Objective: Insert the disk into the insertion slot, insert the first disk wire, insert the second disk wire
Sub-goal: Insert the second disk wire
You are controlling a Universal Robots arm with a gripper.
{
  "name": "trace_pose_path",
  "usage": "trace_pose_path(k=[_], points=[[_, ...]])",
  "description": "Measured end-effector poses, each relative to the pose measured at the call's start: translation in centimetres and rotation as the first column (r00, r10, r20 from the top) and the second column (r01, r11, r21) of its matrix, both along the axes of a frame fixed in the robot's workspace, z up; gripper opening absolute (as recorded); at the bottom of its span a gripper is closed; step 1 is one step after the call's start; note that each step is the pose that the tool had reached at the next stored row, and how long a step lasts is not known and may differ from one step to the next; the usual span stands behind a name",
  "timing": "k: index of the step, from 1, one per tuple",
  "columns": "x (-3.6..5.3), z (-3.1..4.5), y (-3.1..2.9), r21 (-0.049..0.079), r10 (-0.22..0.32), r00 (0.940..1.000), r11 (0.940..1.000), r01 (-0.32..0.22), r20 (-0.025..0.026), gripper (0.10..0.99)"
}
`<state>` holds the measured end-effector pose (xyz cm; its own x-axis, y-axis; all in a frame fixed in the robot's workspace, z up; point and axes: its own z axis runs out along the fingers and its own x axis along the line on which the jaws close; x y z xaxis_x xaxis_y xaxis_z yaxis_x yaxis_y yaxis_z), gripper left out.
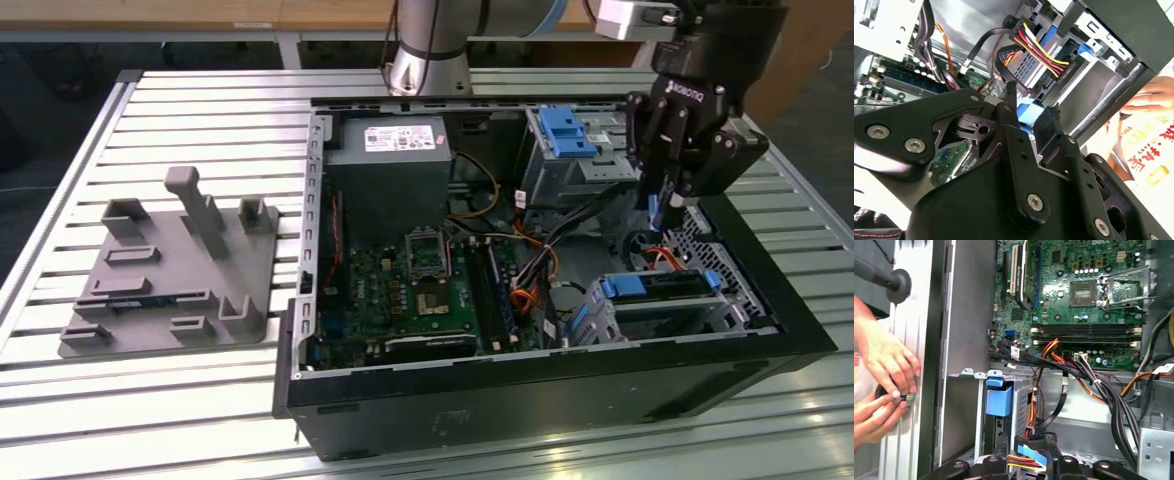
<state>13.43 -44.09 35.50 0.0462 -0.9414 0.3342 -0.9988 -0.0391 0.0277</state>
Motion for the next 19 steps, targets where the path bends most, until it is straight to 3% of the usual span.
trace_pose_path(k=[6, 10, 13, 14, 19], points=[[-0.06, -0.37, 0.66, -0.054, 0.01, 0.9999, 0.9985, -0.009, 0.0032, 0.416], [-0.39, -0.71, 1.5, -0.083, 0.01, 0.9999, 0.9965, -0.009, 0.0107, 0.416], [-0.58, -1.01, 1.57, -0.093, 0.01, 0.9997, 0.9957, -0.008, 0.0208, 0.404], [-0.57, -1.13, 1.58, -0.094, 0.01, 0.9997, 0.9955, -0.008, 0.0228, 0.329], [-0.58, -1.3, 1.59, -0.099, 0.01, 0.9997, 0.995, -0.008, 0.0215, 0.329]])
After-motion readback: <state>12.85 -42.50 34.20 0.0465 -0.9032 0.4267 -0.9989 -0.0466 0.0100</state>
